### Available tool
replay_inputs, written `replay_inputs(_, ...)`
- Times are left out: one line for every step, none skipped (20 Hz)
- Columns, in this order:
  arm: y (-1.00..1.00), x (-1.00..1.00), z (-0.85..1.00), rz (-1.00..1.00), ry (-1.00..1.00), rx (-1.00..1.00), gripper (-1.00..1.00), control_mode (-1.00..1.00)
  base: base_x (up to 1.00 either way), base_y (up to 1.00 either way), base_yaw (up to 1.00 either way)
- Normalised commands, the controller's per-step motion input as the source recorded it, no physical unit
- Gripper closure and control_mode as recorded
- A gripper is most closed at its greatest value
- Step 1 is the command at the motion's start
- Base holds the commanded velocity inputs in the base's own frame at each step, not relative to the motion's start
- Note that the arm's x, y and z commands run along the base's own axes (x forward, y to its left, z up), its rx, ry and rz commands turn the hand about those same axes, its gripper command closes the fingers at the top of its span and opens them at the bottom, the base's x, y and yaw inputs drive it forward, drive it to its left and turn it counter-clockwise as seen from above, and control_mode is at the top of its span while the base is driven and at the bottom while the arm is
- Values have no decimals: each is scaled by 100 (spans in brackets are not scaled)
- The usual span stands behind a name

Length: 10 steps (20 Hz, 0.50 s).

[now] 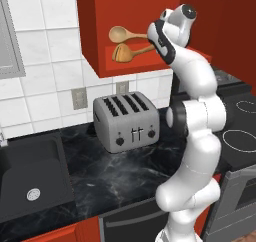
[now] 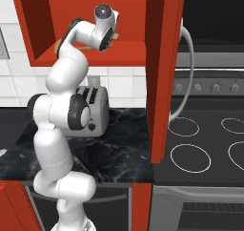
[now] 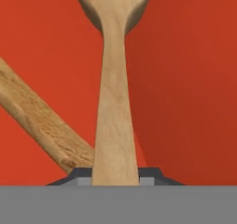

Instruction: Organize the utensils by type. Pick up the wooden spoons from the counter and place them in the open cabinet. Then pick up the metallic utensils from the counter and place them in the open drawer.

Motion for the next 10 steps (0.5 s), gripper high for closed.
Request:
replay_inputs(0, 29, -3, 0, 3, 0, 100, -100, 0, 0, 0)
replay_inputs(1, 28, -9, 0, 5, 0, -100, -100, 0, 0, 0)
replay_inputs(5, 30, -9, 0, 5, 0, -100, -100, 0, 0, 0)
replay_inputs(5, 32, -13, 0, 6, 0, -100, -100, 0, 0, 0)
replay_inputs(3, 36, -14, 0, 8, 0, -100, -100, 0, 0, 0)
replay_inputs(0, 35, -15, 0, 9, 0, -100, -100, 0, 0, 0)
replay_inputs(0, 35, -15, 0, 10, 0, -100, -100, 0, 0, 0)
replay_inputs(0, 32, -14, 0, 10, 0, -100, -100, 0, 0, 0)
replay_inputs(0, 26, -15, 0, 10, 0, -100, -100, 0, 0, 0)
replay_inputs(0, 26, -15, 0, 10, 0, -100, -100, 0, 0, 0)
